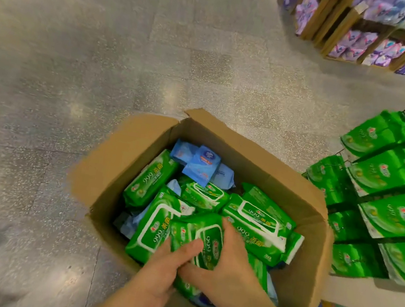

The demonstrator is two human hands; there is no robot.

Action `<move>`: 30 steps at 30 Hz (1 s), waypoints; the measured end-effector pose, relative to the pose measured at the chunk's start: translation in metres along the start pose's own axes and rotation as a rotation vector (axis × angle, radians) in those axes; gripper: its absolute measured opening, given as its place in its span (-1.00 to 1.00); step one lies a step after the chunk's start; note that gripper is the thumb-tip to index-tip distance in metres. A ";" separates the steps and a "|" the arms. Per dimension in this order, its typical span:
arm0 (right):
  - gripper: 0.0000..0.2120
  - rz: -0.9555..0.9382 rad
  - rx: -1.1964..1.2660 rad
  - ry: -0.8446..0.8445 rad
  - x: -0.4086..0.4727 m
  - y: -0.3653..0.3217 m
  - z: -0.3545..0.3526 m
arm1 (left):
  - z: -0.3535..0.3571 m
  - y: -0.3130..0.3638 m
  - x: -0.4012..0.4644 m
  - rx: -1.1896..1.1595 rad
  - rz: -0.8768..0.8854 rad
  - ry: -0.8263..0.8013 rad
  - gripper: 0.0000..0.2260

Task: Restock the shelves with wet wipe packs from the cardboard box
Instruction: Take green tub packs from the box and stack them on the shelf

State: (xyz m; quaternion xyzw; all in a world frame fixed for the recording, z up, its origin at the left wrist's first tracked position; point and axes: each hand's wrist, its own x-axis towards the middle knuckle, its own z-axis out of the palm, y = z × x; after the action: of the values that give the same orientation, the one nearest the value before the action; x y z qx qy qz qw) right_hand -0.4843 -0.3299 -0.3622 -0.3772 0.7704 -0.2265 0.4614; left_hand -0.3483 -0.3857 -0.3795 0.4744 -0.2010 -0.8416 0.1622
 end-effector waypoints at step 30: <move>-0.52 -0.121 -0.257 0.297 0.118 0.015 -0.006 | -0.061 0.020 -0.026 -0.050 0.000 0.247 -0.73</move>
State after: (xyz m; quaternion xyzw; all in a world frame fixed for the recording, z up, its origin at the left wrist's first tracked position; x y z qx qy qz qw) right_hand -0.5299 -0.4140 -0.4340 -0.4411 0.8284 -0.2067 0.2765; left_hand -0.2812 -0.4022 -0.3795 0.5703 -0.1582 -0.7815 0.1974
